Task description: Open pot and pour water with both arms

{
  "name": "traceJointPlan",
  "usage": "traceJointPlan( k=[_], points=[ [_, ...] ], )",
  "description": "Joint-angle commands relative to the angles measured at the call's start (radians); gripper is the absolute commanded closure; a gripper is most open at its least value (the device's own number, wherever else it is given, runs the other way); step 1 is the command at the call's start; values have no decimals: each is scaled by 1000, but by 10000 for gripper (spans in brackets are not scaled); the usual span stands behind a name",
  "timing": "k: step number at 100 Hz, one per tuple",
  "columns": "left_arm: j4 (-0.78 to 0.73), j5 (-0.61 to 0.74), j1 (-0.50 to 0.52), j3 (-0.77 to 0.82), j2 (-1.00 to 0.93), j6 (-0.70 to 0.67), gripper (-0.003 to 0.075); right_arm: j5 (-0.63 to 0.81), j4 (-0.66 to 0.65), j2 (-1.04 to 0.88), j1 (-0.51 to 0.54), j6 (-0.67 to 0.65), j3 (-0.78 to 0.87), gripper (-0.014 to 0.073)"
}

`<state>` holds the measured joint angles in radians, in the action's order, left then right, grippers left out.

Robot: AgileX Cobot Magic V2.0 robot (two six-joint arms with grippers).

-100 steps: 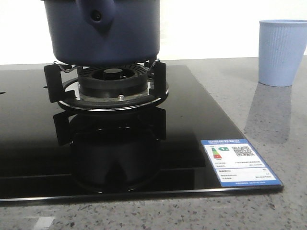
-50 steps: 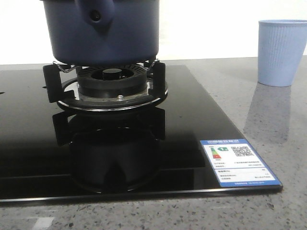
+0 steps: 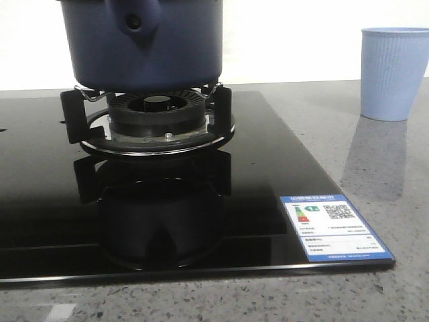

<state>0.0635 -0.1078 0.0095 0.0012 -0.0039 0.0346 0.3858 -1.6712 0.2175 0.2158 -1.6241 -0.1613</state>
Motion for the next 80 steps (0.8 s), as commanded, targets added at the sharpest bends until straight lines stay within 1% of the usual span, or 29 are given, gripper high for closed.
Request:
traceJointPlan(
  k=[1, 49, 74, 80],
  points=[
    [6, 69, 1, 9, -30, -9, 741, -23, 28, 8, 8, 8, -26, 671],
    [6, 69, 1, 9, -30, -9, 741, -30, 28, 8, 8, 8, -23, 671],
    [6, 69, 1, 9, -30, -9, 741, -22, 75, 8, 8, 8, -16, 671],
    [6, 69, 1, 9, -30, -9, 741, -22, 75, 8, 8, 34, -16, 671]
  ],
)
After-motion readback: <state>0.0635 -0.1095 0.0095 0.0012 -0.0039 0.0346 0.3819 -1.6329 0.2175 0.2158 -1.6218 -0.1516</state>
